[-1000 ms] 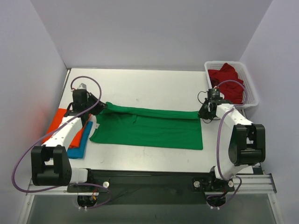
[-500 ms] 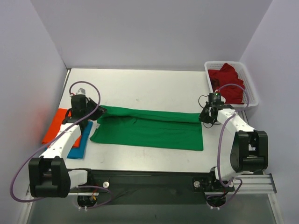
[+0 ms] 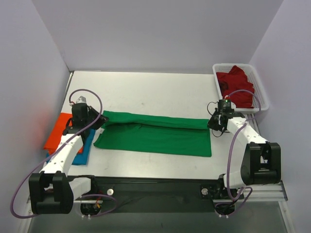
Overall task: Fold and stack the t-shirts
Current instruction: Fold the other side of the tshirt into a rectangle
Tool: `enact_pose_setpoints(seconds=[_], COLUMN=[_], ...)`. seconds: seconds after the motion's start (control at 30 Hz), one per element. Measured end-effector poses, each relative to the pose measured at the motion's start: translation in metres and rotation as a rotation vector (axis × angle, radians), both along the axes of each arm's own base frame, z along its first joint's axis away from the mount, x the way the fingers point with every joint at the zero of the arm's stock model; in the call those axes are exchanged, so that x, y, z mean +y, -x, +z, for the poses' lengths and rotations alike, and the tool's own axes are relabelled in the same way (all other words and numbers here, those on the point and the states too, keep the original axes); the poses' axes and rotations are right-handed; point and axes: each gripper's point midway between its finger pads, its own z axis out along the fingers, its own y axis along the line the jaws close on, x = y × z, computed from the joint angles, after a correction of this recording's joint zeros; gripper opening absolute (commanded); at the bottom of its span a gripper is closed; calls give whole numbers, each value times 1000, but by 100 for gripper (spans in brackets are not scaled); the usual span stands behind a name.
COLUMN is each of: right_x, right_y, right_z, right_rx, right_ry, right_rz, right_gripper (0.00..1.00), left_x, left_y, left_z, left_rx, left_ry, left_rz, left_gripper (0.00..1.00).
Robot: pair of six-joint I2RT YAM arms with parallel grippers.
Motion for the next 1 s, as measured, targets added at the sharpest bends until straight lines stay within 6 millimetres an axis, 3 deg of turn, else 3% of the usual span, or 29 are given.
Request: enact_pose_setpoints(seconds=[0.17,0.37,0.5,0.77,0.9,1.0], right_x=[0,-1,-1,3,19,35], right_y=[5,20,22,20,16,-2], right_z=[-5,-20,-16,6,13,20], right_rx=[9,49,35,-40,-38,-48], right_ry=[0,0,0,15,52,79], right_rz=[-1,-5,-4,8,64,107], right_gripper=[0,22,34,37,37,36], left_x=[0,0,0,0,0,1], left_y=[9,26,34,45,52,59], left_z=[-8,-30,-38,-48,-52,-60], left_rx=[13,59,72,86,85,99], left_ry=[0,0,4,5,4,3], left_rz=[1,0,-2,0,1,2], left_gripper=[0,0,0,0,0,0])
